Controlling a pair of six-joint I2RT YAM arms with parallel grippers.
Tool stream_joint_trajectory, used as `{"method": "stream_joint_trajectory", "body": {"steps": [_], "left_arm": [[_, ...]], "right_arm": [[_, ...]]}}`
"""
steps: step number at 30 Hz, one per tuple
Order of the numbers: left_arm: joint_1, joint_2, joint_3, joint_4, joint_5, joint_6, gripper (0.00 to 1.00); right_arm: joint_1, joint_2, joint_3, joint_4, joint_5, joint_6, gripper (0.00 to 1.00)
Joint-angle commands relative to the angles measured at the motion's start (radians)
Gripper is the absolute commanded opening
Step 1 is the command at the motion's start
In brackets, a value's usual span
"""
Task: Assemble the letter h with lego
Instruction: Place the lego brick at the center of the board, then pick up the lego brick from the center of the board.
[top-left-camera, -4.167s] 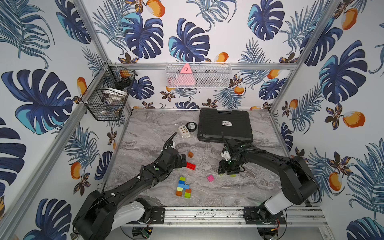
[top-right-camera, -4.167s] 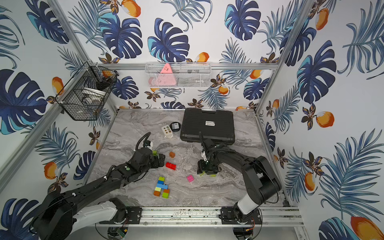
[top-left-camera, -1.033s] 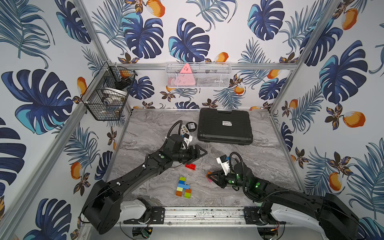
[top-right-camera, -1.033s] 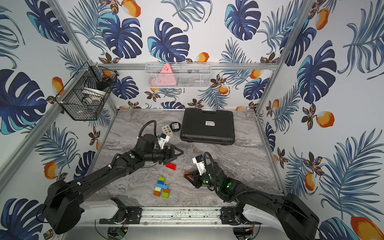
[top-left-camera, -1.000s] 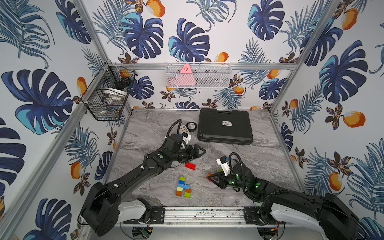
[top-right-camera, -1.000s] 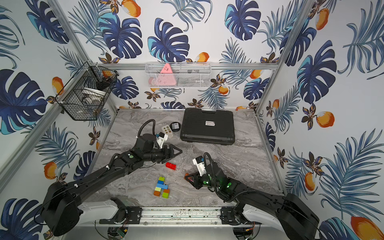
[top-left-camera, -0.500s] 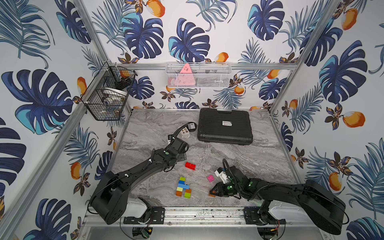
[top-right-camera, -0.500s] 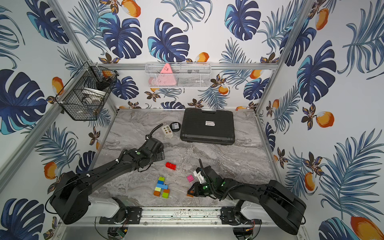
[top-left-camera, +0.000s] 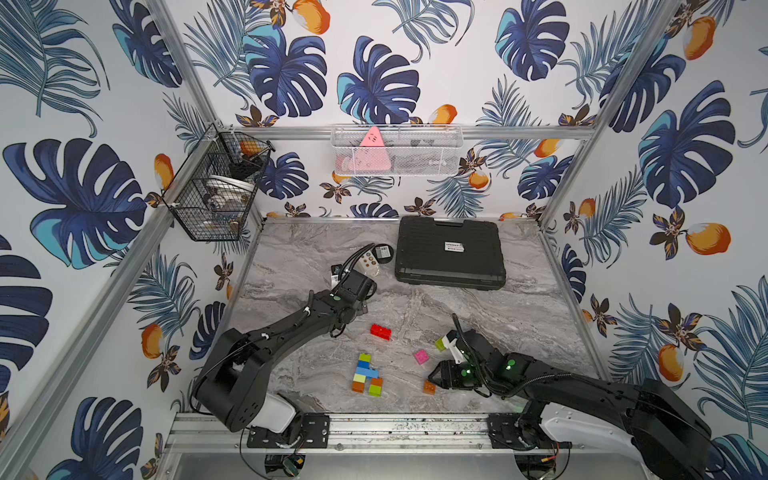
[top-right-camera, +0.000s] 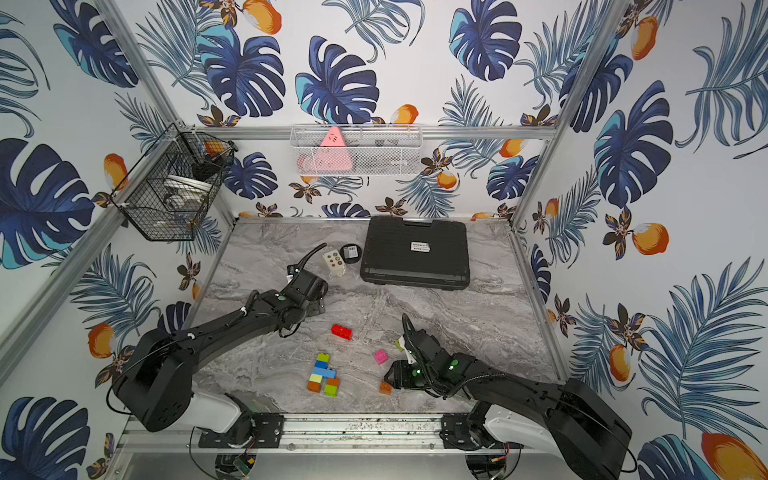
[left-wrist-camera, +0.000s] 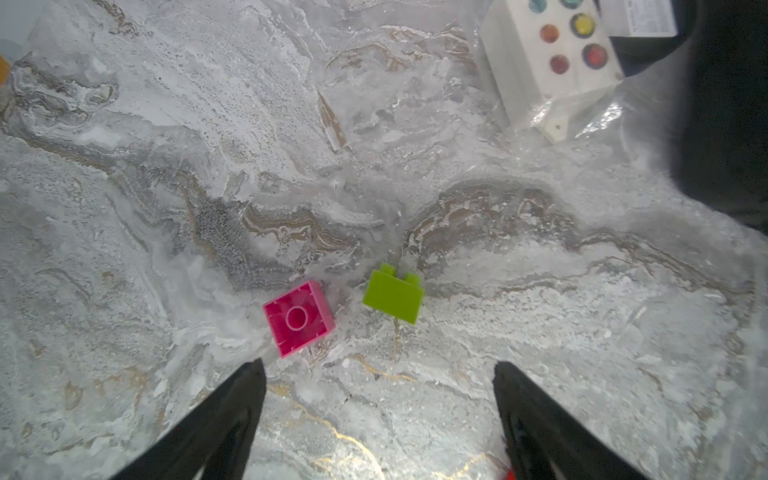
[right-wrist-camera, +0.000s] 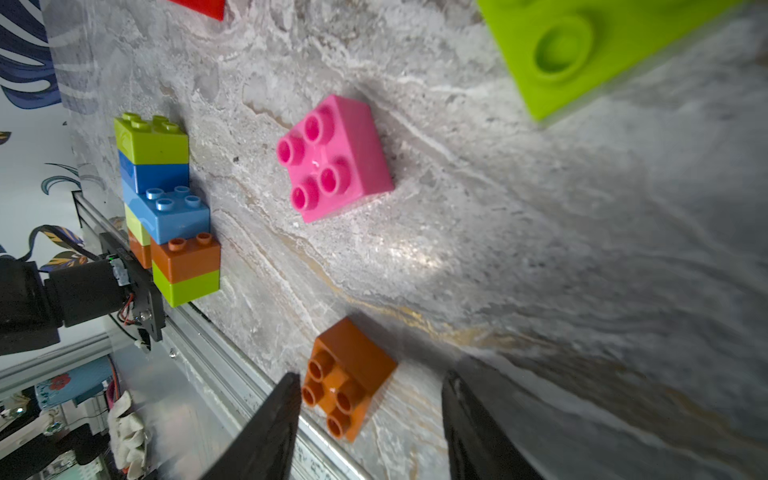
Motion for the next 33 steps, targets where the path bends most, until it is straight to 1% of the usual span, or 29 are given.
{"method": "stream_joint_trajectory", "body": {"steps": [1,3,4,7,9,11,12,14,16,18,20,21,24,28,31,33], "left_arm": [[0.041,0.051,0.019,0.016,0.008,0.061,0.89],[0.075,0.097,0.027,0.036,0.024,0.077,0.86],[0.090,0.121,0.028,0.066,0.053,0.099,0.86],[0.105,0.182,0.046,0.133,0.193,0.179,0.86],[0.105,0.213,0.062,0.144,0.226,0.206,0.85],[0.105,0.237,0.072,0.154,0.232,0.239,0.84],[0.104,0.250,0.078,0.155,0.231,0.249,0.81],[0.106,0.285,0.098,0.140,0.225,0.254,0.69],[0.108,0.318,0.116,0.117,0.227,0.249,0.61],[0.108,0.330,0.120,0.117,0.247,0.248,0.55],[0.108,0.317,0.111,0.132,0.279,0.248,0.45],[0.107,0.307,0.103,0.141,0.288,0.249,0.41],[0.107,0.247,0.056,0.185,0.335,0.236,0.39],[0.101,0.158,-0.020,0.291,0.462,0.240,0.38],[0.068,0.063,-0.086,0.401,0.554,0.260,0.38],[0.028,-0.018,-0.147,0.520,0.627,0.274,0.38]], "right_arm": [[0.001,-0.037,0.049,-0.133,0.062,-0.048,0.59],[0.001,-0.046,0.081,-0.163,0.074,-0.081,0.59],[0.003,-0.045,0.099,-0.179,0.086,-0.095,0.59],[0.002,-0.028,0.140,-0.219,0.112,-0.130,0.58],[0.002,-0.016,0.159,-0.232,0.119,-0.144,0.58],[0.003,-0.013,0.166,-0.230,0.120,-0.153,0.58],[0.002,-0.012,0.166,-0.225,0.118,-0.153,0.58],[0.003,-0.020,0.168,-0.217,0.116,-0.155,0.58],[0.002,-0.030,0.177,-0.222,0.124,-0.160,0.58],[0.002,-0.048,0.184,-0.233,0.145,-0.169,0.58],[0.002,-0.072,0.182,-0.237,0.165,-0.173,0.59],[0.002,-0.081,0.180,-0.234,0.168,-0.171,0.59],[0.002,-0.102,0.177,-0.223,0.183,-0.166,0.59],[0.003,-0.088,0.180,-0.192,0.223,-0.132,0.59],[0.001,-0.067,0.249,-0.242,0.306,-0.094,0.61],[-0.001,-0.047,0.307,-0.271,0.330,-0.129,0.65]]}}
